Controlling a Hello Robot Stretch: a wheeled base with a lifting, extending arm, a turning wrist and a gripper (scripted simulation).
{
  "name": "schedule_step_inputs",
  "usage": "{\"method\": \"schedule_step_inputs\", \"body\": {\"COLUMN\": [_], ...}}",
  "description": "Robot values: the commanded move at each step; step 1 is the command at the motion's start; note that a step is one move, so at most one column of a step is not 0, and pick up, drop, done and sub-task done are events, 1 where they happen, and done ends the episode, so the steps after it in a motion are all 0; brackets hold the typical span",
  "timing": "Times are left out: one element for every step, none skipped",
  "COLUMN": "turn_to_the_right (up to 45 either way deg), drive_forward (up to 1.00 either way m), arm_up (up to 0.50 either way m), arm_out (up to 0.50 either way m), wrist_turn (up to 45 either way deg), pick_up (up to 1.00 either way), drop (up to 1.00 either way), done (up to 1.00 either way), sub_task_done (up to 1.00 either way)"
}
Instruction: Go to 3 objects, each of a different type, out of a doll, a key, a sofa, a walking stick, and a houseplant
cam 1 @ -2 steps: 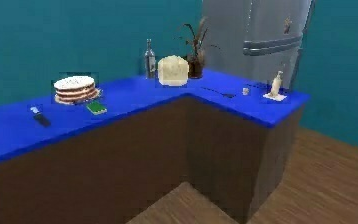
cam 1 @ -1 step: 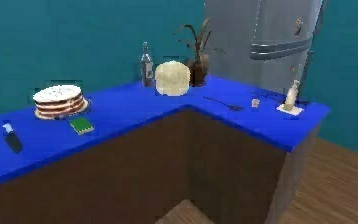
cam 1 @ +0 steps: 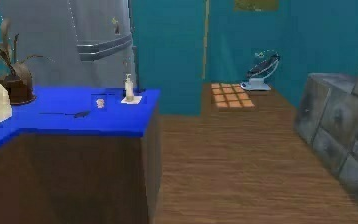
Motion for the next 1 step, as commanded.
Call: {"method": "schedule_step_inputs", "body": {"turn_to_the_right": [33.0], "drive_forward": [0.00], "arm_up": [0.00], "arm_out": [0.00], "wrist_turn": [0.0], "pick_up": [0.00], "drop": [0.00], "done": [0.00], "sub_task_done": [0.00]}}
